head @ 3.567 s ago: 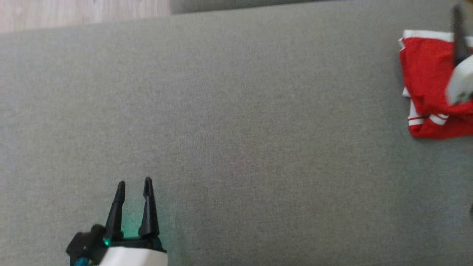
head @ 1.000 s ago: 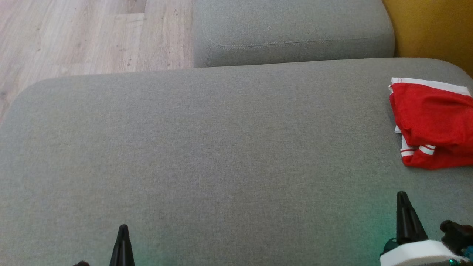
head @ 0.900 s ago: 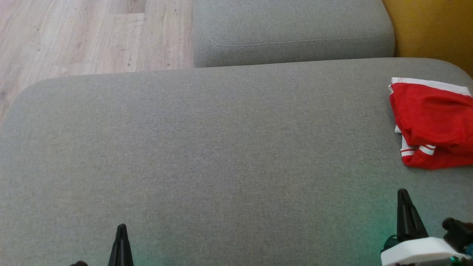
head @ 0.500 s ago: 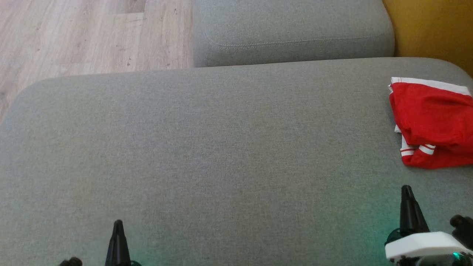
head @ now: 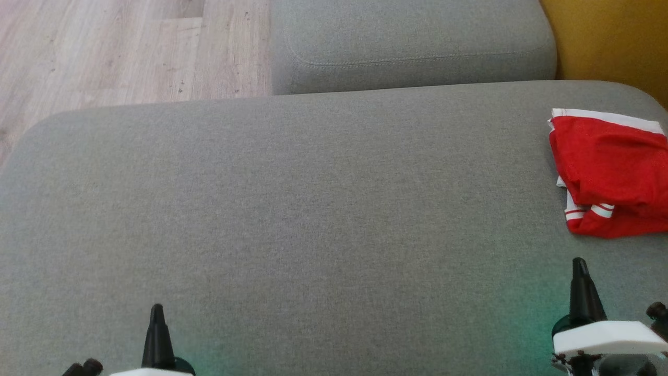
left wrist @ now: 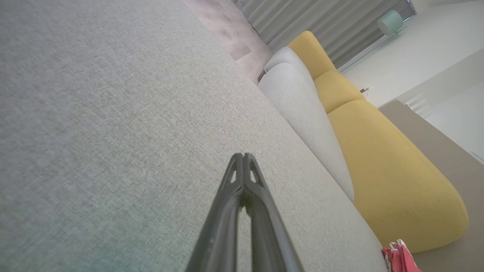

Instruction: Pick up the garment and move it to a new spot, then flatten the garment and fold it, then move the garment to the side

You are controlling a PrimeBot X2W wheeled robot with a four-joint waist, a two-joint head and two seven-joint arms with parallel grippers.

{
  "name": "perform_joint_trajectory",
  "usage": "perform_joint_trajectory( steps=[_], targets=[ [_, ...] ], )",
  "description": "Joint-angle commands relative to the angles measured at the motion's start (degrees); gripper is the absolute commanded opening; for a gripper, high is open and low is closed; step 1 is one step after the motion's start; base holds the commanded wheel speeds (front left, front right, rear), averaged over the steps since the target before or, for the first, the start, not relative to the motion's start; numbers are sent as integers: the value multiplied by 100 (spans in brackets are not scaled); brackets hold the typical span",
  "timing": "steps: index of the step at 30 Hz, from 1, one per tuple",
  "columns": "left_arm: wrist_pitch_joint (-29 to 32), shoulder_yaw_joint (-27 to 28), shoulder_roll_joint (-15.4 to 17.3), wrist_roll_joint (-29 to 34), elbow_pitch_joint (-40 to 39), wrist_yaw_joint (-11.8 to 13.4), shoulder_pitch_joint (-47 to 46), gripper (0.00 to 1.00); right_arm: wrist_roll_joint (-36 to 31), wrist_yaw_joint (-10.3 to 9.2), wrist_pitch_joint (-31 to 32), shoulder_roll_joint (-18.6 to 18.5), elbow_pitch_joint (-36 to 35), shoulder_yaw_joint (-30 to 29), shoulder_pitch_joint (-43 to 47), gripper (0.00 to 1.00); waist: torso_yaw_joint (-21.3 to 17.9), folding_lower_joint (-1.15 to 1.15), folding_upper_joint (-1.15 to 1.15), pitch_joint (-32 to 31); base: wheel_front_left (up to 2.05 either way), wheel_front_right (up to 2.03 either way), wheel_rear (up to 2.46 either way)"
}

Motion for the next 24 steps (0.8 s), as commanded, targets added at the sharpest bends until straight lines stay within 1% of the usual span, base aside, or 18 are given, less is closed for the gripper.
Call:
perform_joint_trajectory(
  steps=[1,23,24],
  targets=[
    [47,142,77,-165,-166,-19,-323,0,223,19,40,-47,-167,17,-306,0,-1,0,0,1,0,0,0],
    [408,373,84,-1414,-160,-26,-643,0,1850,26,404,-56,-136,-31,-564,0,-15,0,0,10,0,0,0],
    [408,373,84,-1414,-160,-26,-643,0,1850,26,404,-56,-136,-31,-564,0,-15,0,0,10,0,0,0]
  ],
)
